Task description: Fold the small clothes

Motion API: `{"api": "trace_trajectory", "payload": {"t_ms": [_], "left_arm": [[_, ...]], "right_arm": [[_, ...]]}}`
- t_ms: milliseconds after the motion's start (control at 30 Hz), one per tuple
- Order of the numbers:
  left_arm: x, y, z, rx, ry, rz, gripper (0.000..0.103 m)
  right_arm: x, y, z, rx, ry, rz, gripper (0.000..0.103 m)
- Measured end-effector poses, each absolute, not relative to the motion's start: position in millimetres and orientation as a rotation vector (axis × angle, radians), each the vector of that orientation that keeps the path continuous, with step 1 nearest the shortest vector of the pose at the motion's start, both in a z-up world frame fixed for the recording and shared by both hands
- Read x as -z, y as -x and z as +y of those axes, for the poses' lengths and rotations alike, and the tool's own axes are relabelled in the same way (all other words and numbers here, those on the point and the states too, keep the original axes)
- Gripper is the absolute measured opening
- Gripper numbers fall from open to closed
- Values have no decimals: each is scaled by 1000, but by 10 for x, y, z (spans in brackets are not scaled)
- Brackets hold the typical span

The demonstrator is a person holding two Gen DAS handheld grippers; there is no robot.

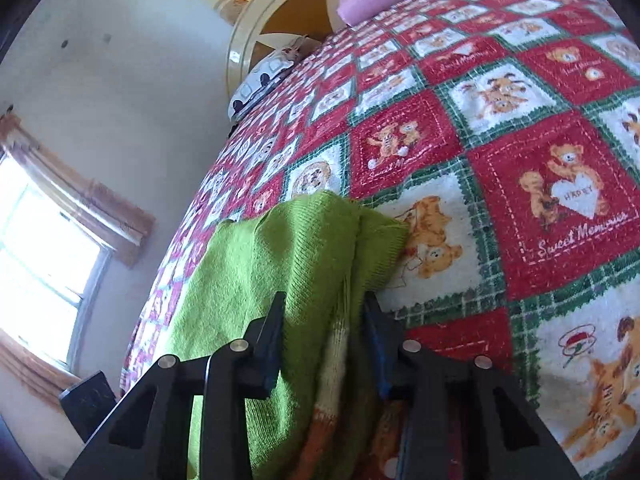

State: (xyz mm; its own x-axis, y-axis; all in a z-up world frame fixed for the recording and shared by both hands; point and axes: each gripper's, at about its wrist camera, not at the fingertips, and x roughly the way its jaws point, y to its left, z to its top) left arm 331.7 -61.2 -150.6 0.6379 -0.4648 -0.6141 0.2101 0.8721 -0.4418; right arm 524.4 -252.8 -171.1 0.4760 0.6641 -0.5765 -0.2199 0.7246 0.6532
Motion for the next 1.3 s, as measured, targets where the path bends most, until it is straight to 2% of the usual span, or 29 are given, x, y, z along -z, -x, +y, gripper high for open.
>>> {"api": "trace_trajectory", "payload": {"t_ms": [33, 267, 300, 367, 667, 1033, 1300], "left_arm": [[1499, -3311, -612, 396, 346, 784, 78], [1502, -3352, -691, 393, 303, 804, 78], [1492, -3347, -703, 385, 292, 802, 76], [1444, -3324, -752, 382, 256, 790, 60], [1294, -3297, -884, 313, 94, 789, 45], [1121, -3227, -791, 311, 79, 781, 36], [958, -2991, -684, 336, 69, 769, 34]], "right_arm": [[1735, -5239, -2540, -582, -558, 924, 35], [1757, -5240, -2501, -556, -531, 920, 35], [1744, -5220, -2491, -547, -516, 916, 32], [1692, -5179, -2454, -525, -481, 906, 28], [1386, -5026, -2347, -469, -428, 847, 22], [1073, -4809, -2185, -465, -409, 813, 21], [910, -4614, -1990, -490, -389, 807, 20]]}}
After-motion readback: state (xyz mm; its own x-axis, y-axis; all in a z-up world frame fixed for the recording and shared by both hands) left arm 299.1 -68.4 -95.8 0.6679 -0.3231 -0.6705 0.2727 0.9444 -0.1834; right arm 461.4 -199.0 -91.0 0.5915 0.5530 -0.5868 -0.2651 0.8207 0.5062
